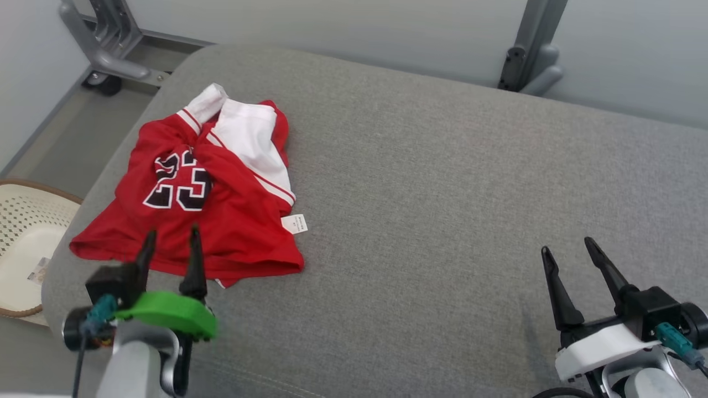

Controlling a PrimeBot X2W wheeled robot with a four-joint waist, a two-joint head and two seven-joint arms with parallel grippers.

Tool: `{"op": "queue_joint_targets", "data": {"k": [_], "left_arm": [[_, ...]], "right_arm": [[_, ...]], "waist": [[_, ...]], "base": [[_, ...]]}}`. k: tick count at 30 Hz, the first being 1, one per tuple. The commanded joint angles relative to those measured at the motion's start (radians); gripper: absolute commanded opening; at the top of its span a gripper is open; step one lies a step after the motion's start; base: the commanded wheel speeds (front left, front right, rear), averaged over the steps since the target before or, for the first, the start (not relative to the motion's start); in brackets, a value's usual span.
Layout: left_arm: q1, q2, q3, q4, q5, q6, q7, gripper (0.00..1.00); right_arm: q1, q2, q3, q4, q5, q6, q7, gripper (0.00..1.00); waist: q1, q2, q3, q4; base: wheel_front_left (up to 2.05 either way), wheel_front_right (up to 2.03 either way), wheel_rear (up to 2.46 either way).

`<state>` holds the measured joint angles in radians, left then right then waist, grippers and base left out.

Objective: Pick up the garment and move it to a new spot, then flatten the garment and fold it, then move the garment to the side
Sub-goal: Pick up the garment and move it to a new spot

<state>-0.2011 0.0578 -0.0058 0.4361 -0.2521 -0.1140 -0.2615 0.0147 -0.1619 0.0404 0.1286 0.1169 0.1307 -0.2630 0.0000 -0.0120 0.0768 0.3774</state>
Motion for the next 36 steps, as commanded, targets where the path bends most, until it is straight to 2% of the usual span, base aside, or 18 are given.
{"op": "queue_joint_targets", "data": {"k": [1, 8, 12, 17, 18, 19, 20, 24, 29, 32, 36], "left_arm": [[-0.089, 0.023, 0.003, 0.058, 0.007, 0.010, 0.020, 1.00], [-0.305, 0.108, 0.044, 0.316, -0.008, 0.041, 0.113, 1.00], [-0.374, 0.152, 0.060, 0.445, -0.013, 0.055, 0.116, 1.00], [-0.409, 0.177, 0.089, 0.563, -0.042, 0.068, 0.121, 1.00], [-0.419, 0.183, 0.092, 0.601, -0.043, 0.067, 0.107, 0.43], [-0.419, 0.183, 0.092, 0.601, -0.043, 0.067, 0.107, 0.43], [-0.422, 0.183, 0.090, 0.620, -0.045, 0.064, 0.100, 0.00], [-0.432, 0.194, 0.103, 0.657, -0.057, 0.076, 0.051, 0.00], [-0.451, 0.189, 0.118, 0.594, -0.057, 0.112, 0.001, 0.00], [-0.462, 0.174, 0.116, 0.474, -0.041, 0.122, -0.005, 0.00], [-0.438, 0.130, 0.083, 0.246, -0.009, 0.104, -0.005, 0.00]], "right_arm": [[-0.023, -0.015, 0.003, -0.004, 0.002, 0.000, -0.004, 1.00], [-0.068, -0.023, 0.006, -0.009, 0.016, 0.000, -0.004, 1.00], [-0.072, -0.020, 0.003, -0.006, 0.022, 0.000, -0.004, 1.00], [-0.064, -0.014, -0.005, -0.001, 0.026, 0.000, -0.004, 1.00], [-0.061, -0.008, -0.007, 0.002, 0.027, 0.000, -0.004, 1.00], [-0.061, -0.008, -0.007, 0.002, 0.027, 0.000, -0.004, 1.00], [-0.058, -0.005, -0.008, 0.003, 0.028, 0.000, -0.004, 1.00], [-0.044, 0.008, -0.011, 0.007, 0.030, 0.000, -0.004, 1.00], [-0.016, 0.023, -0.025, 0.008, 0.029, 0.000, -0.004, 1.00], [0.002, 0.030, -0.030, 0.008, 0.027, 0.000, -0.003, 1.00], [0.019, 0.041, -0.031, 0.007, 0.029, 0.000, -0.004, 1.00]], "waist": [[0.0000, 0.0120, 0.095, -0.082], [0.0000, 0.0120, 0.164, -0.178], [0.0000, 0.0120, 0.177, -0.219], [0.0000, 0.0120, 0.171, -0.243], [0.0000, 0.0120, 0.164, -0.252], [0.0000, 0.0120, 0.164, -0.252], [0.0000, 0.0120, 0.159, -0.255], [0.0000, 0.0120, 0.135, -0.255], [0.0000, 0.0120, 0.098, -0.228], [0.0000, 0.0120, 0.076, -0.210], [0.0000, 0.0120, 0.047, -0.197]], "base": [[0.00, 0.00, 0.00], [0.00, 0.00, 0.00], [0.00, 0.00, 0.00], [0.00, 0.00, 0.00], [0.00, 0.00, 0.00], [0.00, 0.00, 0.00], [0.00, 0.00, 0.00], [0.00, 0.00, 0.00], [0.00, 0.00, 0.00], [0.00, 0.00, 0.00], [0.00, 0.00, 0.00]]}}
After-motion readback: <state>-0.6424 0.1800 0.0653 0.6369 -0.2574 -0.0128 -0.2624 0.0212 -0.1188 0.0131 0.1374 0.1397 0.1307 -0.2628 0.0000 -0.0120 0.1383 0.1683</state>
